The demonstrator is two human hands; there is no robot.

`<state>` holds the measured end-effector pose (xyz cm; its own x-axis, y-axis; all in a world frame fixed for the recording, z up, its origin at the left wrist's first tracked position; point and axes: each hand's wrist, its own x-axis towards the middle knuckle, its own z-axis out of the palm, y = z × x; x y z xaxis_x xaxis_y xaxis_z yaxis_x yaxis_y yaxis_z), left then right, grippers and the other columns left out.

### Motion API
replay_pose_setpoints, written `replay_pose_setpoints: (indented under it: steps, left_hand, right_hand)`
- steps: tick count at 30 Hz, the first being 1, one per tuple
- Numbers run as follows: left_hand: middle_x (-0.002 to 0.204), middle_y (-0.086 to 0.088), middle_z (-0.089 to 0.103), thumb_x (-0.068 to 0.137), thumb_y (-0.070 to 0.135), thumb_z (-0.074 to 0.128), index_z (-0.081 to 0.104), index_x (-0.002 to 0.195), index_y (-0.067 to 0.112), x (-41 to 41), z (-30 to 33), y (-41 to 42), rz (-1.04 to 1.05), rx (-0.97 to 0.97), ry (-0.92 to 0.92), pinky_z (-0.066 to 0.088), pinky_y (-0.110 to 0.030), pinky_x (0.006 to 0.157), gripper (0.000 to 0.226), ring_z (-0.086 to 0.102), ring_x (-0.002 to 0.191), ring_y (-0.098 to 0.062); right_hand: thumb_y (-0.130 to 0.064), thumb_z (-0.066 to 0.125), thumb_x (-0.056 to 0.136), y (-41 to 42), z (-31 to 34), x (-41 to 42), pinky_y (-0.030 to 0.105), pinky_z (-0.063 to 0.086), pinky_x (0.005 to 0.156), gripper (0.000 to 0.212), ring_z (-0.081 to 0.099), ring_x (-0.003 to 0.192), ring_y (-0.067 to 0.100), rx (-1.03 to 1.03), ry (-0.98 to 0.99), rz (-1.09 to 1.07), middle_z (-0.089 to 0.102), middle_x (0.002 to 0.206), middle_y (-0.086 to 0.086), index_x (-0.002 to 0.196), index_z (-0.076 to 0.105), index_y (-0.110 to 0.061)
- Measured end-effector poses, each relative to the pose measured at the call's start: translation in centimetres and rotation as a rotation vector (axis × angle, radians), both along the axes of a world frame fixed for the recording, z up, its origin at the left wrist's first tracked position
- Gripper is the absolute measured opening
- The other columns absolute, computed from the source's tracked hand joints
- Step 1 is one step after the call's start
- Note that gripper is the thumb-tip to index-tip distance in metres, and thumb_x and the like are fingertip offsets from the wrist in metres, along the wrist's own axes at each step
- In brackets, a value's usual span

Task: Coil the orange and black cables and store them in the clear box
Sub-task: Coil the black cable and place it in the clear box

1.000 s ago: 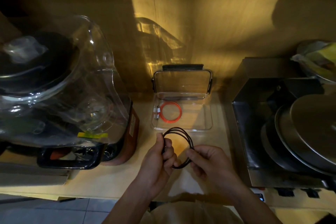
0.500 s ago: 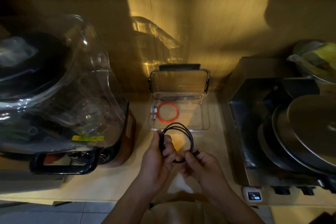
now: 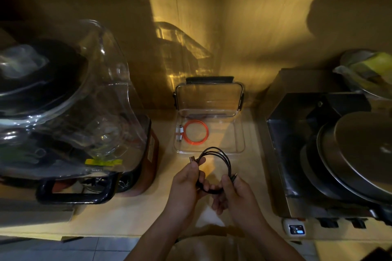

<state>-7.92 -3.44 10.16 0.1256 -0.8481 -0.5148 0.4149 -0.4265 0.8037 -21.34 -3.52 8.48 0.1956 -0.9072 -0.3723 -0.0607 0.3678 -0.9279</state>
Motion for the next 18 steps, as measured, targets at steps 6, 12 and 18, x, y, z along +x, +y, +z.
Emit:
replay_pose_setpoints:
  steps: [6, 12, 18]
  left_hand:
    - [0.06, -0.007, 0.054, 0.104, 0.025, 0.038, 0.059, 0.091, 0.001, 0.4, 0.3, -0.1, -0.007, -0.008, -0.018, 0.053, -0.029, 0.06, 0.035, 0.061, 0.058, -0.017]
    - [0.065, -0.016, 0.062, 0.101, 0.022, 0.048, 0.06, 0.073, 0.0, 0.9, -0.2, -0.2, -0.002, 0.0, -0.177, 0.055, -0.027, 0.058, 0.038, 0.066, 0.065, -0.021]
    - [0.067, -0.012, 0.061, 0.099, 0.017, 0.053, 0.064, 0.074, 0.002, 1.0, -0.9, -0.7, -0.026, -0.009, -0.307, 0.056, -0.034, 0.058, 0.031, 0.066, 0.066, -0.02]
  right_hand:
    - [-0.025, 0.038, 0.103, -0.1, 0.1, 0.1, 0.03, 0.046, 0.044, 0.039, 0.056, 0.05, 0.027, -0.012, 0.015, 0.007, 0.062, 0.057, 0.014, 0.078, 0.059, -0.005]
    - [-0.025, 0.039, 0.103, -0.4, 0.3, 0.3, 0.021, 0.034, 0.039, 0.035, 0.043, 0.038, 0.012, -0.01, 0.105, 0.008, 0.051, 0.046, 0.0, 0.075, 0.051, -0.009]
    - [-0.028, 0.041, 0.102, -1.4, 0.8, 0.1, 0.021, 0.027, 0.037, 0.033, 0.034, 0.036, 0.01, 0.046, 0.088, 0.011, 0.043, 0.046, 0.004, 0.077, 0.053, -0.009]
